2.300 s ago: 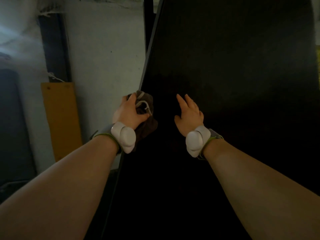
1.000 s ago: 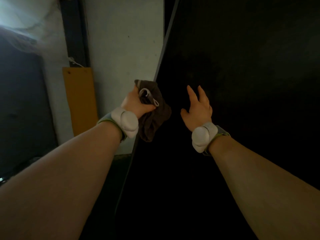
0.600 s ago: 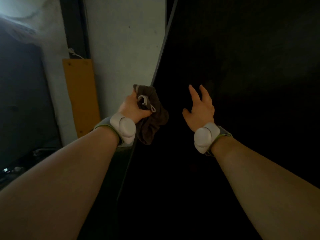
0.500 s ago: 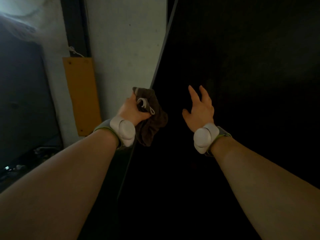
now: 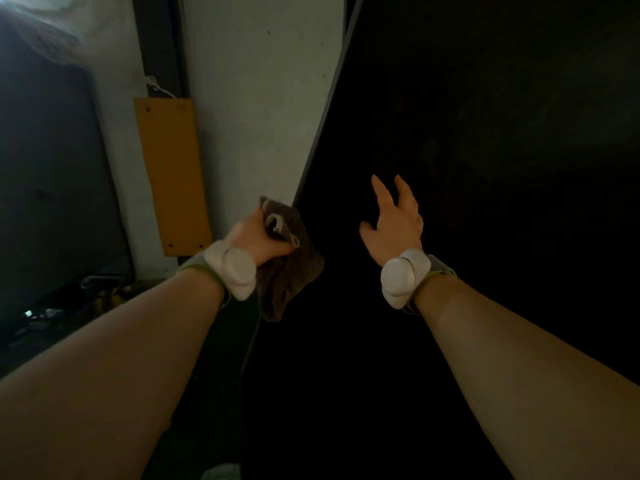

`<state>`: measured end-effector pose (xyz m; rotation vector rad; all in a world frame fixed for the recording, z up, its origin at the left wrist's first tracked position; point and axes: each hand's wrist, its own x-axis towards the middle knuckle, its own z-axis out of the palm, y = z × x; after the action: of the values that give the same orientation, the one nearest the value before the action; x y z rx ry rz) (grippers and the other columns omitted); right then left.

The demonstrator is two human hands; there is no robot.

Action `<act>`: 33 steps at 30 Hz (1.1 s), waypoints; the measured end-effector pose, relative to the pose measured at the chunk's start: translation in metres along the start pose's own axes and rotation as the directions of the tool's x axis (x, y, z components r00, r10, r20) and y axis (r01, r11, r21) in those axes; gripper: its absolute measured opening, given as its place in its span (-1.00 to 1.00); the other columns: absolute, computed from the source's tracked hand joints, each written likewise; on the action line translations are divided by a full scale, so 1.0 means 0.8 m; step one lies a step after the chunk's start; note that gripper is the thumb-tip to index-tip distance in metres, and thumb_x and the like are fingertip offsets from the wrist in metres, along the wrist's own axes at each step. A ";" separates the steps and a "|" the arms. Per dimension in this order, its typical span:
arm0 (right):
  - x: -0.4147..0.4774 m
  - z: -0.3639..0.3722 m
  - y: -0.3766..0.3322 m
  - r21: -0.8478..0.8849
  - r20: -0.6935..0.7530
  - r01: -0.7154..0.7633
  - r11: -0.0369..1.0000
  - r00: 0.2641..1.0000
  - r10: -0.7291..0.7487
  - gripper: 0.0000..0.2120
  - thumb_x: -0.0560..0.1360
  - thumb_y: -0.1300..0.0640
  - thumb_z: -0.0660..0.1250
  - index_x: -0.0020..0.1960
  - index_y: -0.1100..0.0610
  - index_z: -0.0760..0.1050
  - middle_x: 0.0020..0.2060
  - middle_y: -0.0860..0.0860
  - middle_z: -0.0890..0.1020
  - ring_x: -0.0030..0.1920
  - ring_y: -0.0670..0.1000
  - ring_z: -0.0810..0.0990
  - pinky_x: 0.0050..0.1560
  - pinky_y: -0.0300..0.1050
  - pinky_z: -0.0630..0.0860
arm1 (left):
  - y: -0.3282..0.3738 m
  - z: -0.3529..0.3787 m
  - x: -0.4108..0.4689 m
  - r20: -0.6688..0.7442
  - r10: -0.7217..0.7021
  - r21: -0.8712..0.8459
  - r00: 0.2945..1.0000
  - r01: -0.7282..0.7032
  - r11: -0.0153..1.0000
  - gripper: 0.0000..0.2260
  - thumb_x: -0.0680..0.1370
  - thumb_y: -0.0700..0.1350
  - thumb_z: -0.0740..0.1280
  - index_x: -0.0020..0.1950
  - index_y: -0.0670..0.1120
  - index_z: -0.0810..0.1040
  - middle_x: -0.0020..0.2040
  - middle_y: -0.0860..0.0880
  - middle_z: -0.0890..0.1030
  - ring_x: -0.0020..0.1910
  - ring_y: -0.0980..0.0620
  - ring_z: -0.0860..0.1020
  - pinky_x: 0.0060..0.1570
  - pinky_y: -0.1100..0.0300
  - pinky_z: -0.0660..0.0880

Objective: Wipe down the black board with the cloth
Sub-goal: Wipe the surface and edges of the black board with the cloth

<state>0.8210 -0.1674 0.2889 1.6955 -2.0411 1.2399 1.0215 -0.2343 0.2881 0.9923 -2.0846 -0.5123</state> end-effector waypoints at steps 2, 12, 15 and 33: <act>0.000 -0.001 -0.003 -0.004 -0.022 0.006 1.000 1.000 -0.006 -0.31 0.51 0.12 0.29 0.54 -0.04 0.03 0.53 0.12 -0.02 0.51 0.16 -0.01 0.49 0.18 0.00 | 0.020 -0.010 0.006 -0.176 0.022 -0.135 0.984 -0.046 0.990 -0.55 0.49 -0.22 0.40 0.33 -0.19 0.32 0.21 -0.14 0.48 0.23 0.00 0.43 0.23 0.20 0.34; -0.005 0.018 -0.001 -0.024 -0.060 0.028 0.999 0.998 -0.029 -0.30 0.50 0.17 0.29 0.54 -0.03 0.04 0.53 0.12 -0.02 0.52 0.15 -0.03 0.47 0.15 -0.04 | 0.011 0.007 0.040 -0.130 0.049 -0.057 0.990 -0.057 0.997 -0.34 0.43 -0.14 0.46 0.43 -0.15 0.20 0.30 -0.16 0.47 0.31 -0.12 0.43 0.30 0.00 0.37; -0.014 0.031 0.003 -0.011 -0.059 0.029 1.000 0.998 -0.029 -0.30 0.49 0.19 0.28 0.54 -0.03 0.04 0.54 0.12 -0.03 0.52 0.14 -0.04 0.47 0.15 -0.06 | 0.002 0.010 0.036 -0.115 0.074 -0.041 0.991 -0.079 0.996 -0.39 0.46 -0.14 0.43 0.40 -0.22 0.22 0.28 -0.20 0.47 0.30 -0.14 0.43 0.29 -0.03 0.36; -0.043 0.063 0.019 -0.019 -0.075 -0.009 1.000 0.997 0.008 -0.30 0.49 0.17 0.29 0.53 -0.04 0.07 0.54 0.13 -0.04 0.52 0.16 -0.04 0.48 0.17 -0.07 | -0.092 0.050 -0.027 -0.008 -0.119 -0.044 0.993 0.119 0.992 -0.22 0.43 -0.11 0.47 0.49 -0.20 0.09 0.37 -0.23 0.37 0.36 -0.21 0.36 0.32 -0.12 0.32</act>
<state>0.8351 -0.1788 0.2291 1.6088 -2.0128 1.2630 1.0352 -0.2612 0.2070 1.0964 -2.0048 -0.6091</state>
